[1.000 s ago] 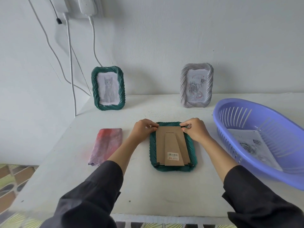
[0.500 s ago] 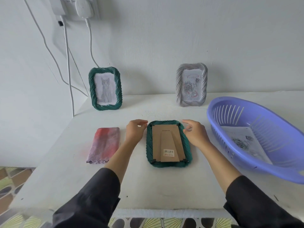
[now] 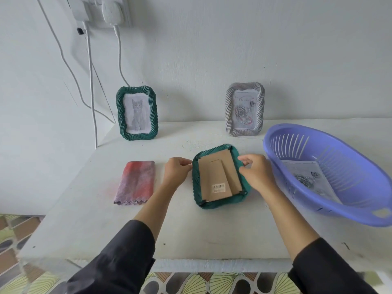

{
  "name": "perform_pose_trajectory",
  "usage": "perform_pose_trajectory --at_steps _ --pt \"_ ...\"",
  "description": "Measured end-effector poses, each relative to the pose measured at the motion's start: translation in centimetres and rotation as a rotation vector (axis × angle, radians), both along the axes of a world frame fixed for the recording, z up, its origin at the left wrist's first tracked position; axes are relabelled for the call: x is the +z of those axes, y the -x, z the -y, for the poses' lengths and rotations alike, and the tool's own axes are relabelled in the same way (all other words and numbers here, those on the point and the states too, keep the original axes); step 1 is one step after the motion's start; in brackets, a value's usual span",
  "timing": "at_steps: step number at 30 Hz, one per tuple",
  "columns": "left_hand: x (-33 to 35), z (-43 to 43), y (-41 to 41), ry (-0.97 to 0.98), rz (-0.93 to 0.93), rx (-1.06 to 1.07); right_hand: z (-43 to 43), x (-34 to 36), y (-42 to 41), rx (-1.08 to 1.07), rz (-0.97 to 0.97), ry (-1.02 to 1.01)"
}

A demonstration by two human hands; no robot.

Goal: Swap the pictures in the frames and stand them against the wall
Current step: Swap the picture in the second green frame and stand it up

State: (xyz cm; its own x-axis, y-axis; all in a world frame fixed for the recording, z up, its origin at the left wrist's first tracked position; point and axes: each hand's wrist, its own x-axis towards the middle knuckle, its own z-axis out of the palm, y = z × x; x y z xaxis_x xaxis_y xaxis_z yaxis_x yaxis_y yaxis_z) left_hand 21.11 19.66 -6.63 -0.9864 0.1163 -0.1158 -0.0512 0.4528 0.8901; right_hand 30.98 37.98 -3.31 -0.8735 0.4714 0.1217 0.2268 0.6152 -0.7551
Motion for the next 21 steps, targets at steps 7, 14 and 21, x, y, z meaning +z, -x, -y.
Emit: perform_pose_trajectory --at_steps 7,14,21 --pt "4.1 -2.2 -2.3 -0.373 0.037 -0.021 2.8 6.2 0.7 0.106 -0.092 -0.438" --pt "6.8 -2.4 -3.1 -0.632 0.215 0.032 6.6 7.3 1.0 0.461 -0.134 -0.26" --pt "3.8 0.6 -2.4 -0.391 0.083 0.085 4.6 1.3 2.0 0.295 0.021 0.077"
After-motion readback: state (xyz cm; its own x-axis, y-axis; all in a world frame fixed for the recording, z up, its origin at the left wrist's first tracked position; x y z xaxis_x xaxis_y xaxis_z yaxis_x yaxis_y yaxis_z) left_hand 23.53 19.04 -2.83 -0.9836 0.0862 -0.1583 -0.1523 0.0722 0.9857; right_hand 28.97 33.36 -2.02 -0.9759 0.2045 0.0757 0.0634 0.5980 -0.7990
